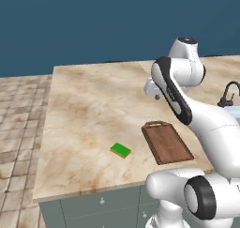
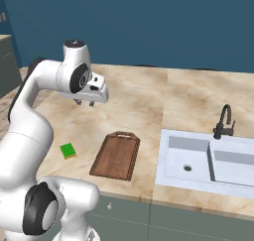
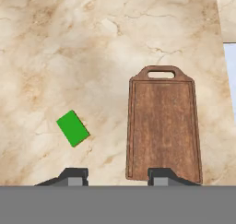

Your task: Pick up the sponge from the counter and clean the cutting board by briefly scrubbing or pressing down on the cutting board. Once finished, release the sponge.

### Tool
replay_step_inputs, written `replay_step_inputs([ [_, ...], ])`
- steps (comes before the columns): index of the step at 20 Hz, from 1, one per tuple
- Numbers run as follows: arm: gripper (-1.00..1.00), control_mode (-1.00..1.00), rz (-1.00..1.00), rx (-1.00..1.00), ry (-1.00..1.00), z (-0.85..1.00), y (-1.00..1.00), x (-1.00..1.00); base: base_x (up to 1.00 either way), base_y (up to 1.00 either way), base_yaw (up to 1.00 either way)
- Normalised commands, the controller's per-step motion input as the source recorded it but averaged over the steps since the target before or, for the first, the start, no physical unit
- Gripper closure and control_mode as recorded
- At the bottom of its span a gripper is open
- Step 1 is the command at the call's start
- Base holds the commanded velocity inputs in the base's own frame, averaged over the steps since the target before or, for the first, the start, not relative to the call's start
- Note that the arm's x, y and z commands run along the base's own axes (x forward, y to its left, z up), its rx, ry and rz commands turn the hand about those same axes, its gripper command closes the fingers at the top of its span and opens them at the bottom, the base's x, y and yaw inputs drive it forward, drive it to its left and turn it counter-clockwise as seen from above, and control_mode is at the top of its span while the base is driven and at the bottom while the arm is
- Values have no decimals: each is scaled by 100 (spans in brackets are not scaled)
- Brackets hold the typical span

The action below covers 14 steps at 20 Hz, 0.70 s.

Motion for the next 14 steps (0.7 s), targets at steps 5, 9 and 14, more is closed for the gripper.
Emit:
replay_step_inputs([
  [5,-100,-100,0,0,0,-14,9,-10,0,0,0],
  [9,-100,-100,0,0,1,-34,17,-4,0,0,0],
  [14,-100,-100,5,-11,11,-84,50,0,0,0,0],
])
